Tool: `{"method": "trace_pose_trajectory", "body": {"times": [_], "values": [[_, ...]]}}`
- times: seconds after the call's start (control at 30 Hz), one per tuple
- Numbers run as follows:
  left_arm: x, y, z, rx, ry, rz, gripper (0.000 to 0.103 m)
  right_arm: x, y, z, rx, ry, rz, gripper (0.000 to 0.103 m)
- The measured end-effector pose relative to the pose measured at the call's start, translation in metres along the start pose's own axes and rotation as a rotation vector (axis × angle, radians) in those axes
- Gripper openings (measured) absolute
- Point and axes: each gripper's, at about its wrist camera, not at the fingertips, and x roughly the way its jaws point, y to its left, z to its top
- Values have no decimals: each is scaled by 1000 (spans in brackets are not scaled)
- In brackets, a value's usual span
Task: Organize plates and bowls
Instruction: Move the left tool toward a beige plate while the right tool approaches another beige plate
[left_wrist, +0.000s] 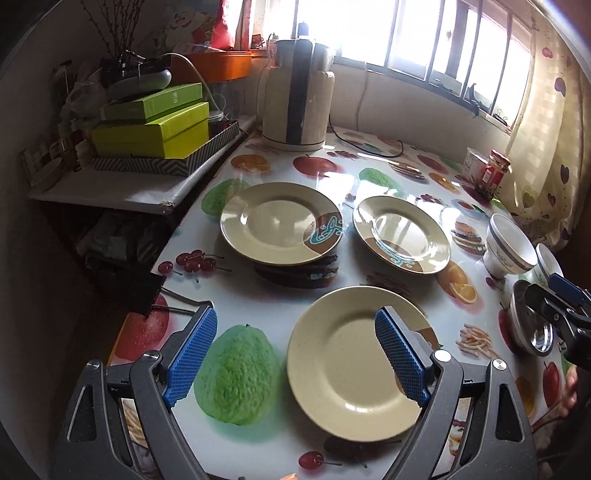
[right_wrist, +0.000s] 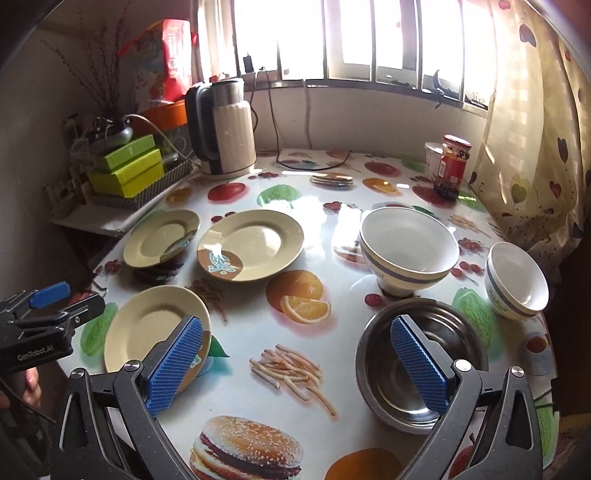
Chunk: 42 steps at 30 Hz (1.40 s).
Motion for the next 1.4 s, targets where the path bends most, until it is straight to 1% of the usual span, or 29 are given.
{"method": "trace_pose_trajectory", "body": {"times": [0.03,0.1,0.2,0.27,0.3,0.37,0.4,0.43,0.5,0.57,0.63,0.67,0.7,0.73,0.8,0.83,0.9,0.97,1.0,1.03,1.07,1.13,1.2,1.33,1.4], "values": [[2,6,4,-1,-7,2,88,4,2,6,-1,7,9,103],[5,16,11,-10,-11,48,88,12,8,18,-15,1,26,103],[11,29,20,-25,-3,59,88,28,19,34,-45,34,77,103],[15,34,24,-22,7,69,88,41,28,43,-64,63,84,103],[18,37,27,-24,21,59,87,45,33,47,-77,66,96,102],[22,44,31,-51,30,41,81,55,41,55,-89,81,120,96],[25,46,34,-54,36,45,81,60,43,59,-88,91,140,91],[27,48,36,-60,35,39,80,66,46,63,-83,102,165,89],[31,55,41,-99,34,5,79,78,50,71,-72,128,187,89],[40,63,46,-149,58,-28,78,91,55,79,-68,143,212,89],[50,70,50,-185,77,-28,78,102,61,86,-70,150,250,88],[54,72,51,-192,78,-28,77,108,65,89,-77,158,291,88],[58,74,52,-200,83,-27,66,114,70,92,-92,172,334,88],[63,76,53,-208,93,-31,62,119,75,94,-108,176,344,88],[74,81,53,-236,113,-43,61,129,84,98,-141,171,316,87],[78,83,53,-241,123,-37,61,135,87,100,-152,180,320,83],[85,85,53,-242,126,-34,60,148,90,103,-153,205,329,77],[90,87,53,-251,128,-31,59,159,92,104,-154,222,325,76],[92,88,54,-252,127,-36,59,165,94,105,-156,235,327,73],[95,89,55,-255,129,-42,58,171,93,105,-159,245,328,66],[99,91,55,-260,135,-52,58,177,94,106,-159,256,325,63],[106,94,57,-278,146,-65,54,188,95,107,-155,280,328,47],[112,97,59,-288,153,-65,53,198,96,109,-143,305,365,45],[119,98,62,-292,158,-73,53,213,98,111,-119,336,424,45],[123,99,63,-301,164,-81,53,220,100,112,-113,347,436,45]]}}
